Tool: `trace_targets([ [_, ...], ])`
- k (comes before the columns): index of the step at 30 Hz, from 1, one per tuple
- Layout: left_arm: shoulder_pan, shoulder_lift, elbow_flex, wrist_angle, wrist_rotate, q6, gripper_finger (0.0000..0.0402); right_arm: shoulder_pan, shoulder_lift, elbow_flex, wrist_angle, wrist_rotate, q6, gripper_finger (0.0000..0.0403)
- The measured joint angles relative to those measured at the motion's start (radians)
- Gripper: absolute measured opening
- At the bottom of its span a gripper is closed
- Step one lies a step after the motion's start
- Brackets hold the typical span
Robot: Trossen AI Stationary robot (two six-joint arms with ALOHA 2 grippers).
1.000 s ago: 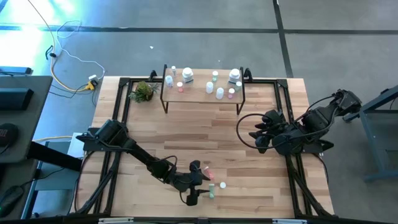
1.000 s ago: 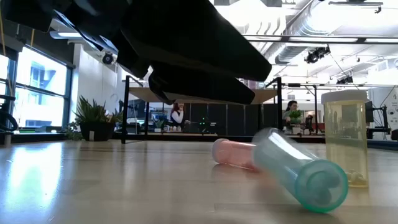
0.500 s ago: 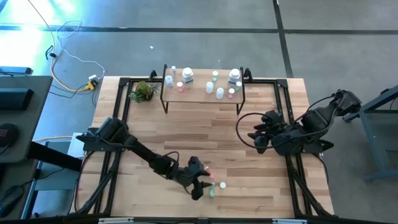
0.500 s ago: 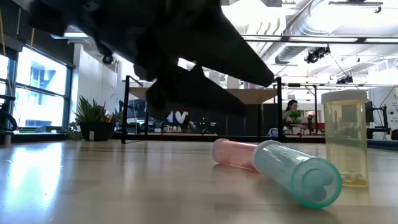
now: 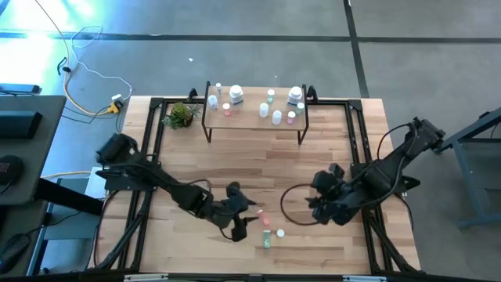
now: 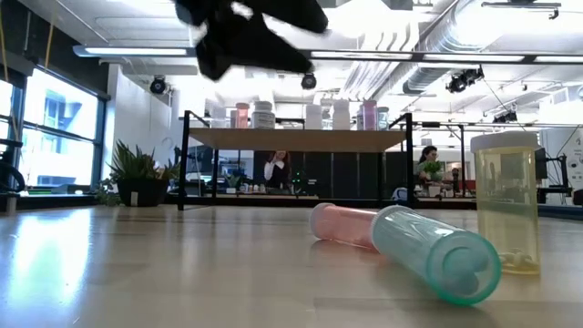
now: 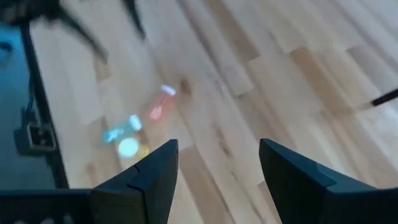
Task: Pick and place medicine bottles onto shelf by color
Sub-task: Put the yellow pill bottle on the shelf
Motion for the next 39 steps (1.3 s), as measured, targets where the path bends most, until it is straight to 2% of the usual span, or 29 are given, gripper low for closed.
trace_targets([
  [5,0.000,-0.117,0.000,-0.115,-0.115,0.037,0.0225,-0.002,0.046,0.000,0.091,-0.071,-0.084,0.0216],
  [9,0.001,-0.197,0.000,-0.175,-0.156,0.047,0.0225,-0.008,0.080,0.000,0.178,-0.151,-0.176,0.0216],
  [14,0.000,-0.280,0.000,-0.229,-0.159,0.046,0.0225,-0.009,0.130,0.000,0.271,-0.225,-0.277,0.0216],
  [23,0.000,-0.361,0.000,-0.338,-0.140,0.019,0.0225,-0.009,0.223,0.000,0.320,-0.237,-0.327,0.0216],
  [29,-0.002,-0.366,0.000,-0.397,-0.130,-0.056,0.0225,-0.007,0.302,0.000,0.346,-0.288,-0.412,0.0216],
  [39,-0.003,-0.362,0.000,-0.407,-0.088,-0.060,0.0225,-0.007,0.410,0.000,0.414,-0.310,-0.557,0.0216],
])
